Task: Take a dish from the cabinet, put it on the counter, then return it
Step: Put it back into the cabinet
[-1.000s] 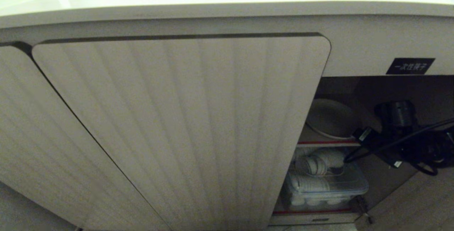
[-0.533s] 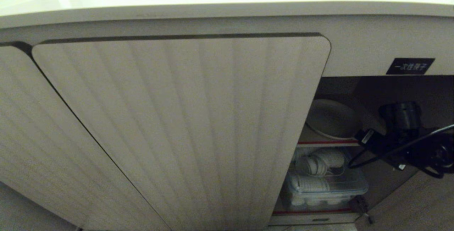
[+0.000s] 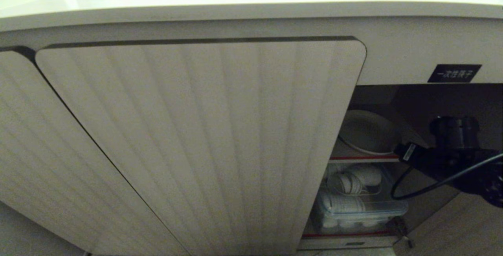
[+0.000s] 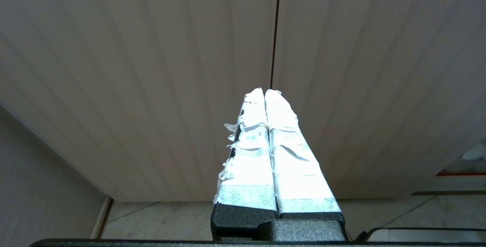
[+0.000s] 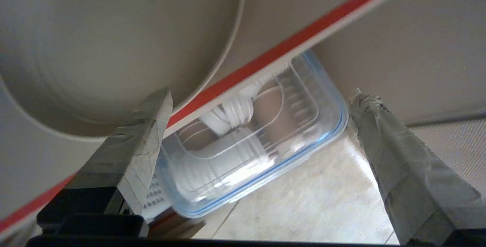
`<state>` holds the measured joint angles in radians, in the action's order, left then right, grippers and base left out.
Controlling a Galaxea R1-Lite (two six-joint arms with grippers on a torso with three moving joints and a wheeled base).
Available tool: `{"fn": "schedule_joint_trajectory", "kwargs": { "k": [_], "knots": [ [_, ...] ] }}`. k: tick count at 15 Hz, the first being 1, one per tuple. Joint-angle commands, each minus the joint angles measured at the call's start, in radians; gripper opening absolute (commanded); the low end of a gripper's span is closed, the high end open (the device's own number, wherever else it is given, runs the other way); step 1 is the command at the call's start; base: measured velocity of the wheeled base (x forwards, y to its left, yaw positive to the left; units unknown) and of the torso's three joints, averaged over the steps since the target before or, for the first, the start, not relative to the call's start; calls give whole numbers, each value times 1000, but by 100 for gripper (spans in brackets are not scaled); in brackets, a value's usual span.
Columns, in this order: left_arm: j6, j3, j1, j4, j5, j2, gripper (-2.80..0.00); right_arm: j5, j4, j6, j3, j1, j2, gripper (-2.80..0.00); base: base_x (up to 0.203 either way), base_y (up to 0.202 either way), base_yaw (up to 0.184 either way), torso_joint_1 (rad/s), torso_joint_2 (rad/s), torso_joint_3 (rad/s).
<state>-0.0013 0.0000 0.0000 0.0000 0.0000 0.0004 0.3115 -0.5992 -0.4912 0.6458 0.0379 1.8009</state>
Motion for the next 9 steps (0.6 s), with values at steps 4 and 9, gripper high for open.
{"fn": "schedule_joint_trajectory", "kwargs": {
  "k": [4,9],
  "knots": [
    [0,0,0,0,0,0,-280,1,-148,111,-79,0,-14,0,0,0,0,0,0,0],
    [0,0,0,0,0,0,-280,1,-268,214,-136,0,-29,0,0,0,0,0,0,0]
  ]
}}
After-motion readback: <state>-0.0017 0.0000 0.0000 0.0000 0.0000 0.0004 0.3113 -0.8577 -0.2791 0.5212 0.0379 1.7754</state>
